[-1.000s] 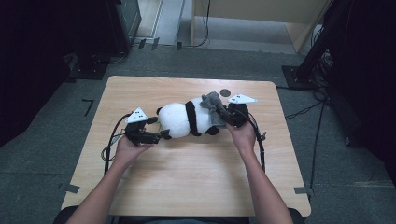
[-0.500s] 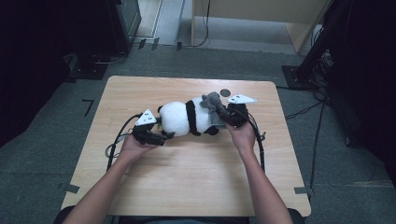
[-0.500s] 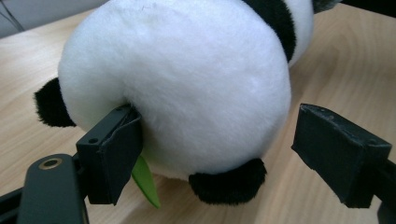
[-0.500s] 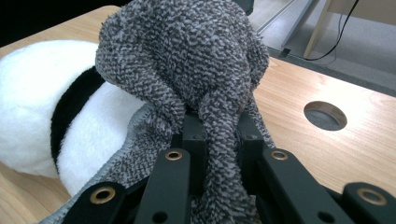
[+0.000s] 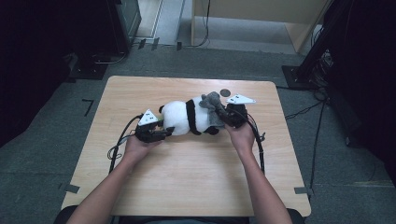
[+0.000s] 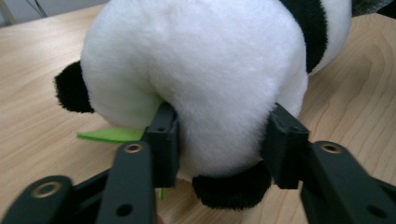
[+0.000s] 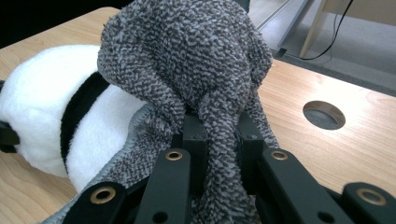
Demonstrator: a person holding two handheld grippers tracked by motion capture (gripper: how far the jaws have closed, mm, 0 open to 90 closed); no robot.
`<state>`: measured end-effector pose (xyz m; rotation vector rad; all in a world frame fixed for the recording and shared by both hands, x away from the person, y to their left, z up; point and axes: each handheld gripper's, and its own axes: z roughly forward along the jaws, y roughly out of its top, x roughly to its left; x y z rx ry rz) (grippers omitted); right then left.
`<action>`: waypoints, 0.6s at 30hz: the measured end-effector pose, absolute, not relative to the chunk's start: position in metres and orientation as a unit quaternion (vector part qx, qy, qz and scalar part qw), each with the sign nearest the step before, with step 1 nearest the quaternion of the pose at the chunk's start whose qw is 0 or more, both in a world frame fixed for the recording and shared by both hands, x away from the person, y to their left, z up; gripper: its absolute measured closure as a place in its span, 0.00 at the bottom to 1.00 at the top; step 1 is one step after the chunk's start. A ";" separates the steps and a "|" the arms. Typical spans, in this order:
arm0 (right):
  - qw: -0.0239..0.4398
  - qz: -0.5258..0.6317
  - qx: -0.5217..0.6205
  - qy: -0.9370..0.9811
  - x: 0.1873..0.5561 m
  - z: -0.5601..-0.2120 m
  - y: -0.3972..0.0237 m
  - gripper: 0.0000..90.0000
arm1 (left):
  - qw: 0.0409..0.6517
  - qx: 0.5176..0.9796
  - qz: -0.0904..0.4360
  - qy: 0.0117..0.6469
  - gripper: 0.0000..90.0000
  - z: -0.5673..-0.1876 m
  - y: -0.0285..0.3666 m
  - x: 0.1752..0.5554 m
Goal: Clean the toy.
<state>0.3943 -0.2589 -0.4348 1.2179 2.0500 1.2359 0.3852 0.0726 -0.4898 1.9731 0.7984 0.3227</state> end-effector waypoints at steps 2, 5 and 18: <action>0.233 0.447 0.440 0.743 0.393 -0.433 -0.258 0.88 | 0.474 0.806 0.119 0.333 0.72 -0.488 0.073 0.385; 0.229 0.459 0.443 0.735 0.389 -0.426 -0.261 0.88 | 0.482 0.800 0.105 0.342 0.76 -0.486 0.075 0.387; 0.191 0.524 0.366 0.745 0.345 -0.373 -0.217 0.88 | 0.454 0.774 -0.046 0.439 0.76 -0.436 0.080 0.382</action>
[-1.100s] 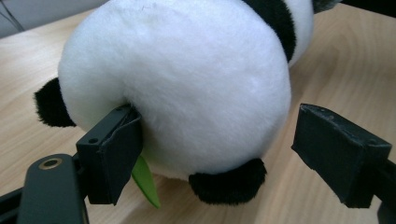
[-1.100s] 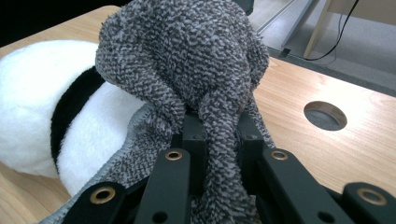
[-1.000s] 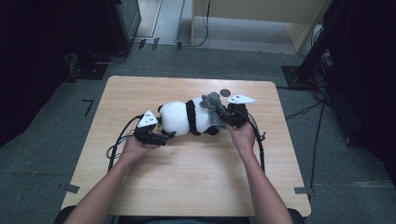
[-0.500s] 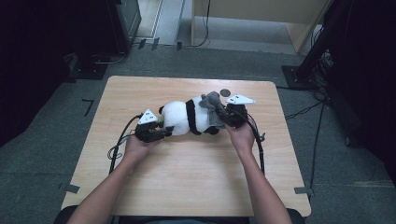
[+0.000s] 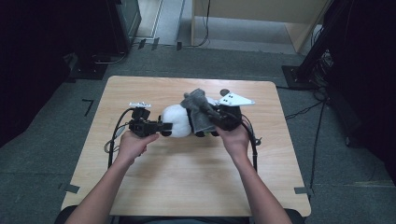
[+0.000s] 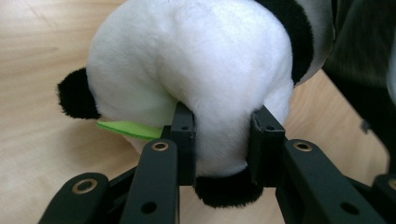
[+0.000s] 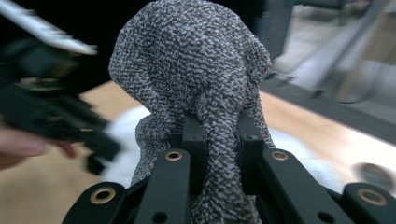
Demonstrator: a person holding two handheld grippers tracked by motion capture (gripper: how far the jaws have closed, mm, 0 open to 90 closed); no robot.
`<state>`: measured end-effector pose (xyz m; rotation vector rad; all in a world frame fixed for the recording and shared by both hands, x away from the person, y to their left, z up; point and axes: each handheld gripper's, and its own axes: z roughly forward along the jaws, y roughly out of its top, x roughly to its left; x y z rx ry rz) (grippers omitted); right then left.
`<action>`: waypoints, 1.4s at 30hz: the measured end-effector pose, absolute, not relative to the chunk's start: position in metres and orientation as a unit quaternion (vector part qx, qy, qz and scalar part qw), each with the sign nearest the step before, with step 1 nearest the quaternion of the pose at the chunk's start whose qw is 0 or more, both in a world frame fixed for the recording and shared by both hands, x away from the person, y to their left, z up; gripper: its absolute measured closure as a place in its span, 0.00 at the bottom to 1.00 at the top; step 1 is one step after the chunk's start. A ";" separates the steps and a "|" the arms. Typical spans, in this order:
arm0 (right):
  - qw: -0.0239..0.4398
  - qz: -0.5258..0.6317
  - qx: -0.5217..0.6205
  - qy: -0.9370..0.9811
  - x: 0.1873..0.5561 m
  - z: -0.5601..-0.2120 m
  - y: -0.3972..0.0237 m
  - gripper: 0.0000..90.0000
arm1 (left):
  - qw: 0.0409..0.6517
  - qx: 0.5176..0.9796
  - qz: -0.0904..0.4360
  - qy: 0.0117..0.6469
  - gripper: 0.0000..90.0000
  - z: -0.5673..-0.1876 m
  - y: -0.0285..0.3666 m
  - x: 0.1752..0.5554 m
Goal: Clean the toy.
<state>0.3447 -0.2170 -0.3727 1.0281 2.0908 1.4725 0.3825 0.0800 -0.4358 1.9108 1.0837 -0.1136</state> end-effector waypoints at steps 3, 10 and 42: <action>0.164 0.518 0.351 0.763 0.339 -0.385 -0.194 0.88 | 0.449 0.775 -0.045 0.443 0.76 -0.444 0.078 0.382; 0.194 0.446 0.311 0.817 0.338 -0.438 -0.150 0.89 | 0.428 0.785 -0.034 0.447 0.76 -0.454 0.072 0.383; 0.282 0.450 0.437 0.726 0.349 -0.423 -0.267 0.89 | 0.434 0.792 0.007 0.429 0.77 -0.456 0.077 0.385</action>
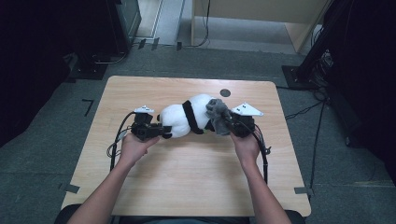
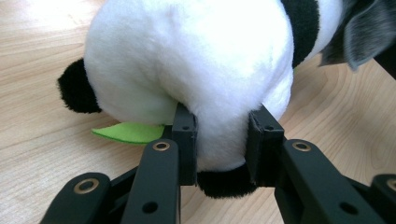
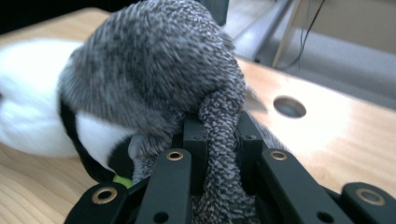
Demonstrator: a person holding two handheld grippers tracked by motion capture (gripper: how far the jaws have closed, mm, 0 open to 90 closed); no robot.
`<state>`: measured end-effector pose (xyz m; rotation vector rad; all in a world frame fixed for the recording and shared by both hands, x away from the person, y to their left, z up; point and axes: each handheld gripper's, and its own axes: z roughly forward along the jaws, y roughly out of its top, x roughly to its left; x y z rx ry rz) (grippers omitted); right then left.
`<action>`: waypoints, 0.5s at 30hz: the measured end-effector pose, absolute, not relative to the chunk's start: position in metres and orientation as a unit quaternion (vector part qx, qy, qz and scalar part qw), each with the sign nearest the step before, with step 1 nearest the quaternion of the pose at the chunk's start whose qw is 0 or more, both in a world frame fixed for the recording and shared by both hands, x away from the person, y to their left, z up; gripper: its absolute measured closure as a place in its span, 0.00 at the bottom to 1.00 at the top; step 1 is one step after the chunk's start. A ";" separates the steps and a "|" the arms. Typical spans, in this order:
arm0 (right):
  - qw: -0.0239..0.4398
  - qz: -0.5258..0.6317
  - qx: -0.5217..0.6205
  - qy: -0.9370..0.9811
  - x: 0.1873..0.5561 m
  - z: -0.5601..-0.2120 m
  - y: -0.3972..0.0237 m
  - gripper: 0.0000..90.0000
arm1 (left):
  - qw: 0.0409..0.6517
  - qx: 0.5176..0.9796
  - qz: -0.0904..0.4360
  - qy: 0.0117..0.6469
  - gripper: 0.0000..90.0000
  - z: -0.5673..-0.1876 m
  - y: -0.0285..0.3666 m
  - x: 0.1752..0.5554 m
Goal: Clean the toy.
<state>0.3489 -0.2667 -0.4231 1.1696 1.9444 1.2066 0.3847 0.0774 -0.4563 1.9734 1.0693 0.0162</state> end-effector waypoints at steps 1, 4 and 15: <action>0.277 0.461 0.430 0.725 0.346 -0.419 -0.263 0.89 | 0.434 0.792 0.007 0.430 0.77 -0.456 0.077 0.385; 0.266 0.481 0.401 0.733 0.338 -0.413 -0.243 0.89 | 0.431 0.796 0.010 0.425 0.77 -0.454 0.075 0.384; 0.206 0.491 0.317 0.785 0.318 -0.441 -0.163 0.89 | 0.433 0.799 -0.001 0.418 0.77 -0.442 0.063 0.377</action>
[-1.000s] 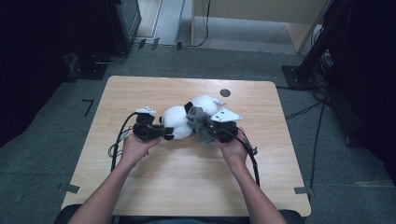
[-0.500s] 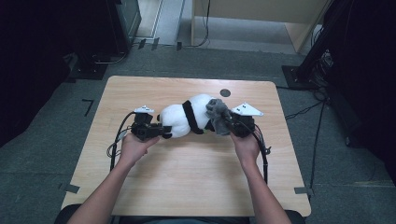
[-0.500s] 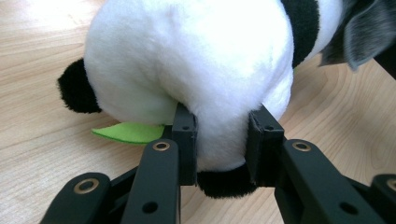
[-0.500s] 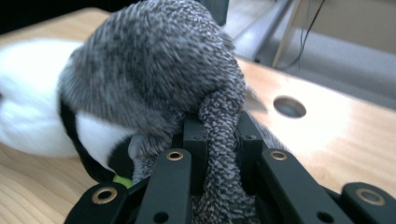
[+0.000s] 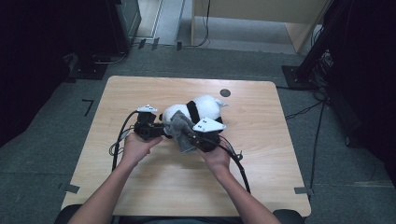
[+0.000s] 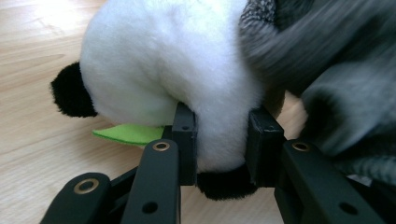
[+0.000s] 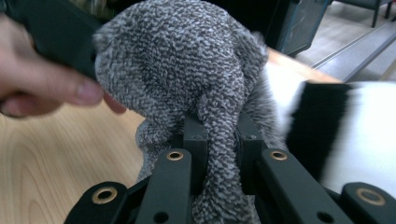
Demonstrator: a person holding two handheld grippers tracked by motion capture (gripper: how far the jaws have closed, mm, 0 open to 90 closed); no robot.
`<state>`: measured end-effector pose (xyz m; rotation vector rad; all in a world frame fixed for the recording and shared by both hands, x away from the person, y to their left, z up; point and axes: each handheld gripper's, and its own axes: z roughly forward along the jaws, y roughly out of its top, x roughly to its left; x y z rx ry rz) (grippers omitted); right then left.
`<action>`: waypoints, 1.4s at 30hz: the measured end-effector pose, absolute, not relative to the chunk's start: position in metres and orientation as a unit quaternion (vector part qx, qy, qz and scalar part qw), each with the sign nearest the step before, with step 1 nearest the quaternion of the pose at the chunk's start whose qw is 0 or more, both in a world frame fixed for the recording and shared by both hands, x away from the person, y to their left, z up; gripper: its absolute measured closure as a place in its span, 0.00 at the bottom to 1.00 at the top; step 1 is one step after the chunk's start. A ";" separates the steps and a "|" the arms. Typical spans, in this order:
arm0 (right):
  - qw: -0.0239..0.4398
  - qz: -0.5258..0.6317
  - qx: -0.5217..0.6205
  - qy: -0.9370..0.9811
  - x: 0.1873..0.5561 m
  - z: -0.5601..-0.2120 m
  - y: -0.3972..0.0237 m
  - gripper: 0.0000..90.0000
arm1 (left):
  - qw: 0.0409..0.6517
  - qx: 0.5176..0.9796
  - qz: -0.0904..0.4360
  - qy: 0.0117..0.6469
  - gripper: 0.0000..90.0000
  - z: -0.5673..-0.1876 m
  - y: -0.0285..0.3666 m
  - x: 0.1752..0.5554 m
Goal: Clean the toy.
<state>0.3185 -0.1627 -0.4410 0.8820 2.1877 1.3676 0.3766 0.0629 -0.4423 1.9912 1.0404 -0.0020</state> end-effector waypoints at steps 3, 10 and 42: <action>0.217 0.491 0.304 0.787 0.323 -0.456 -0.163 0.89 | 0.426 0.803 -0.001 0.416 0.78 -0.444 0.062 0.377; 0.242 0.470 0.305 0.792 0.327 -0.461 -0.182 0.89 | 0.423 0.808 0.004 0.410 0.79 -0.447 0.066 0.379; 0.261 0.521 0.431 0.689 0.354 -0.411 -0.285 0.89 | 0.435 0.839 0.002 0.326 0.79 -0.456 0.094 0.371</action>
